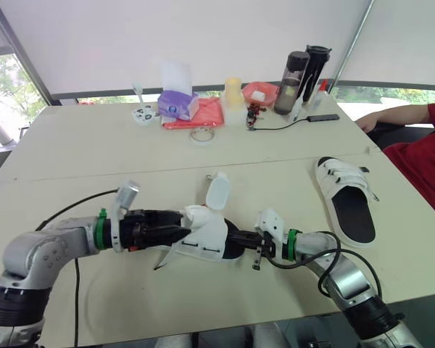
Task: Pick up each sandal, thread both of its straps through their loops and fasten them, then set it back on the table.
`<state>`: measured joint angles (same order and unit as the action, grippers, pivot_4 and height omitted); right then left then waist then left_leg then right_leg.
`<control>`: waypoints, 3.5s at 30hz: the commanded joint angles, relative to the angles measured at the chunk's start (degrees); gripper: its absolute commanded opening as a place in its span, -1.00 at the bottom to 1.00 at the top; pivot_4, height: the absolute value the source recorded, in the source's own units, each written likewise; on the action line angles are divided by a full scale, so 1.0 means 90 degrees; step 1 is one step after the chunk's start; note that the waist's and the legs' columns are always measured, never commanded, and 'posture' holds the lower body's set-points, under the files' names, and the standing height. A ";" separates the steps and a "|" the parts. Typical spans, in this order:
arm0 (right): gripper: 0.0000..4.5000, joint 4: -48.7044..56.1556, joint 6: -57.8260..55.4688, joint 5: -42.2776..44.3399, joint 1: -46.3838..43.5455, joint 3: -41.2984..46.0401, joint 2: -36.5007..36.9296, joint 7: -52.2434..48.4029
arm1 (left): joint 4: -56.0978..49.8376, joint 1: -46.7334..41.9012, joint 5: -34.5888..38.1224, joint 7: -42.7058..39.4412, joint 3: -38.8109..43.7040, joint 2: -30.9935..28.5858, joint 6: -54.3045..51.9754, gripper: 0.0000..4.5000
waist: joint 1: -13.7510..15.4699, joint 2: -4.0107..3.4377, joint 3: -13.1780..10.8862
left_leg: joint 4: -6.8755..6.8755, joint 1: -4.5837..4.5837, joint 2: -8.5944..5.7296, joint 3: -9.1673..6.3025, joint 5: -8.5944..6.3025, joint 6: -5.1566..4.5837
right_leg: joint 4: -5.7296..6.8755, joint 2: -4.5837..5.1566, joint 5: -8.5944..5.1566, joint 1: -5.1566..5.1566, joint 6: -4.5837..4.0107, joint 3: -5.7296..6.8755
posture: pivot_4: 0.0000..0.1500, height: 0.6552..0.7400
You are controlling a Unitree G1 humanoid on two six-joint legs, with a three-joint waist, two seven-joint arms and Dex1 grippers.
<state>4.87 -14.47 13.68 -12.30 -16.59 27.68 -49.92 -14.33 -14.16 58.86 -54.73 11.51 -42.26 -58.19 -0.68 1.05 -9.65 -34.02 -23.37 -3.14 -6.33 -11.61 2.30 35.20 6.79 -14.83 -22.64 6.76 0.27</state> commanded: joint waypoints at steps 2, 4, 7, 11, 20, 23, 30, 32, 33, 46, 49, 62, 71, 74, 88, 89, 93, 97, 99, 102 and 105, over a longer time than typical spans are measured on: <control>-1.00 -0.0581 -0.0254 -0.0359 0.0179 -0.0055 0.0037 0.0217 | -0.0329 0.0152 0.0246 -0.0031 0.0238 -0.0152 -0.0079 0.98 | -0.0008 -0.0001 0.0000 | 0.0000 0.0000 0.0000 0.0000 0.0000 0.0000 | -0.0001 -0.0001 0.0000 0.0000 0.0000 0.0000 | 1.00 1.00; -1.00 -0.0604 -0.0251 -0.0366 0.0158 -0.0066 0.0024 0.0206 | -0.0393 0.0208 0.0252 -0.0017 0.0177 -0.0124 -0.0071 0.98 | -0.0004 -0.0001 0.0000 | 0.0001 0.0000 0.0000 0.0002 0.0000 0.0000 | -0.0002 -0.0001 0.0000 -0.0001 0.0000 0.0000 | 1.00 1.00; -1.00 -0.0622 -0.0259 -0.0361 0.0122 -0.0060 0.0010 0.0205 | -0.0446 0.0193 0.0241 -0.0018 0.0068 -0.0082 -0.0054 0.98 | 0.0000 0.0000 0.0000 | 0.0000 0.0000 0.0000 0.0001 0.0000 0.0001 | -0.0002 0.0000 0.0000 -0.0001 0.0000 0.0000 | 1.00 1.00; -1.00 -0.0628 -0.0250 -0.0361 0.0115 -0.0034 0.0031 0.0201 | -0.0561 0.0200 0.0021 -0.0150 -0.0212 -0.0130 0.0045 0.98 | -0.0005 -0.0001 0.0000 | 0.0000 0.0000 0.0001 0.0001 -0.0001 0.0001 | -0.0002 0.0001 0.0000 -0.0001 -0.0001 -0.0001 | 1.00 1.00; -1.00 -0.0563 -0.0263 -0.0355 0.0180 0.0008 0.0041 0.0257 | -0.0700 0.0332 -0.0976 -0.0609 -0.1122 -0.0434 0.0661 0.98 | 0.0000 -0.0001 0.0000 | 0.0000 -0.0002 0.0002 0.0002 -0.0001 0.0002 | -0.0004 0.0004 0.0000 -0.0003 -0.0003 -0.0002 | 1.00 1.00; -1.00 -0.0543 -0.0252 -0.0356 0.0218 0.0017 0.0046 0.0264 | -0.0688 0.0406 -0.1138 -0.0709 -0.1164 -0.0527 0.0781 0.98 | -0.0004 -0.0001 0.0000 | 0.0000 -0.0003 0.0002 0.0002 -0.0002 0.0003 | -0.0008 0.0006 -0.0001 -0.0003 -0.0002 -0.0003 | 1.00 1.00; -1.00 -0.0604 -0.0228 -0.0375 0.0192 -0.0001 -0.0022 0.0311 | -0.0644 0.0463 -0.1080 -0.0755 -0.1062 -0.0540 0.0750 0.62 | -0.0004 -0.0002 0.0000 | 0.0001 -0.0006 0.0004 -0.0001 -0.0002 0.0003 | -0.0012 0.0010 -0.0011 -0.0005 0.0013 -0.0008 | 1.00 1.00; -1.00 -0.0637 -0.0214 -0.0383 0.0170 -0.0002 -0.0040 0.0314 | -0.0610 0.0457 -0.0995 -0.0683 -0.1003 -0.0473 0.0692 0.24 | -0.0012 -0.0003 -0.0001 | 0.0001 -0.0007 0.0004 -0.0001 -0.0002 0.0003 | -0.0013 0.0010 -0.0012 -0.0006 0.0015 -0.0008 | 1.00 1.00; -1.00 -0.0649 -0.0208 -0.0385 0.0163 0.0001 -0.0042 0.0312 | -0.0596 0.0455 -0.0948 -0.0647 -0.0965 -0.0440 0.0663 -0.01 | -0.0012 -0.0003 -0.0001 | 0.0001 -0.0009 0.0004 -0.0001 -0.0002 0.0003 | -0.0013 0.0011 -0.0012 -0.0008 0.0015 -0.0008 | 1.00 1.00; -1.00 -0.0723 -0.0166 -0.0408 0.0144 -0.0008 -0.0050 0.0315 | -0.0458 0.0233 0.0331 0.0006 -0.0078 0.0019 -0.0082 -0.99 | -0.0009 -0.0004 -0.0002 | 0.0003 -0.0012 0.0004 -0.0004 -0.0002 0.0003 | -0.0014 0.0010 -0.0013 -0.0012 0.0017 -0.0008 | 1.00 1.00; -1.00 -0.0731 -0.0165 -0.0418 0.0142 -0.0020 -0.0046 0.0310 | -0.0337 -0.0152 0.1013 0.0529 0.0133 0.0359 -0.0386 -0.99 | -0.0001 -0.0003 -0.0001 | 0.0002 -0.0012 0.0004 -0.0005 -0.0002 0.0003 | -0.0014 0.0009 -0.0013 -0.0010 0.0017 -0.0006 | 1.00 1.00; -1.00 -0.0709 -0.0167 -0.0441 0.0193 -0.0045 -0.0055 0.0358 | 0.0757 -0.0756 0.0738 0.1003 -0.0067 0.1013 -0.0230 -0.99 | -0.0005 0.0002 0.0002 | 0.0001 -0.0001 -0.0001 -0.0001 0.0001 -0.0002 | -0.0005 -0.0011 0.0001 0.0001 -0.0002 0.0003 | 1.00 1.00; -1.00 -0.0694 -0.0167 -0.0456 0.0216 -0.0052 -0.0047 0.0391 | 0.1658 -0.1435 0.0375 0.0942 -0.0058 0.1291 -0.0040 -0.99 | -0.0009 0.0006 0.0003 | 0.0000 -0.0002 -0.0001 -0.0004 -0.0001 0.0001 | -0.0008 -0.0005 -0.0005 0.0002 0.0007 0.0006 | 1.00 1.00; -1.00 -0.0693 -0.0160 -0.0460 0.0219 -0.0064 -0.0047 0.0400 | 0.1800 -0.1495 0.0102 0.0717 -0.0229 0.1246 0.0034 -0.99 | -0.0015 0.0006 0.0003 | 0.0001 -0.0001 -0.0003 0.0000 0.0000 0.0000 | -0.0008 -0.0007 0.0001 0.0012 -0.0002 0.0006 | 1.00 1.00; -1.00 -0.0653 -0.0153 -0.0468 0.0257 -0.0045 -0.0043 0.0446 | 0.1652 -0.1246 -0.0812 -0.0221 -0.0861 0.0911 0.0270 -0.41 | -0.0012 0.0005 0.0003 | 0.0001 -0.0003 -0.0002 -0.0002 -0.0001 0.0002 | -0.0011 0.0001 0.0001 0.0001 -0.0002 0.0004 | 1.00 1.00; -1.00 -0.0652 -0.0151 -0.0469 0.0257 -0.0044 -0.0041 0.0447 | 0.1625 -0.1220 -0.0821 -0.0206 -0.0841 0.0913 0.0262 -0.17 | -0.0008 0.0005 0.0003 | 0.0001 -0.0004 -0.0001 -0.0002 -0.0001 0.0002 | -0.0011 0.0001 0.0001 0.0001 -0.0002 0.0004 | 1.00 1.00; -1.00 -0.0659 -0.0150 -0.0468 0.0260 -0.0035 -0.0039 0.0452 | 0.1245 -0.0953 -0.0552 -0.0192 -0.0569 0.0819 0.0042 0.24 | -0.0012 0.0005 0.0003 | 0.0001 -0.0005 0.0000 -0.0005 -0.0001 0.0002 | -0.0012 0.0004 -0.0010 -0.0002 0.0015 0.0003 | 1.00 1.00; -1.00 -0.0719 -0.0136 -0.0475 0.0221 -0.0062 -0.0082 0.0455 | 0.1024 -0.0819 -0.0544 -0.0046 -0.0529 0.0901 0.0038 0.24 | -0.0001 0.0004 0.0002 | 0.0002 -0.0006 0.0001 -0.0008 -0.0002 0.0003 | -0.0012 0.0005 -0.0010 -0.0004 0.0016 0.0003 | 1.00 1.00; -1.00 -0.0741 -0.0129 -0.0475 0.0205 -0.0071 -0.0097 0.0456 | 0.0949 -0.0819 -0.0593 0.0059 -0.0542 0.0992 0.0096 0.24 | 0.0000 0.0005 0.0002 | 0.0002 -0.0006 0.0001 -0.0008 -0.0002 0.0003 | -0.0013 0.0006 -0.0011 -0.0003 0.0017 0.0003 | 1.00 1.00; -1.00 -0.0770 -0.0117 -0.0475 0.0182 -0.0073 -0.0109 0.0455 | 0.0636 -0.0790 -0.0810 0.0144 -0.0771 0.1065 0.0272 0.24 | -0.0013 0.0005 0.0002 | 0.0002 -0.0007 0.0001 -0.0008 -0.0002 0.0003 | -0.0014 0.0006 -0.0012 -0.0003 0.0019 0.0001 | 1.00 1.00; -1.00 -0.0791 -0.0113 -0.0481 0.0173 -0.0077 -0.0129 0.0461 | 0.0275 -0.0645 -0.1184 0.0134 -0.1127 0.1072 0.0579 0.24 | -0.0018 0.0004 0.0002 | 0.0002 -0.0006 0.0002 -0.0007 -0.0002 0.0003 | -0.0014 0.0006 -0.0009 -0.0003 0.0013 0.0000 | 1.00 1.00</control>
<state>3.81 -13.15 13.44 -12.16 -16.51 26.03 -48.22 -9.17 -20.35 49.57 -53.33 2.55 -32.54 -54.81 -0.83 1.09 -9.64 -34.00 -23.43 -3.12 -6.38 -11.62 2.33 35.07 6.84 -14.89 -22.67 6.84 0.28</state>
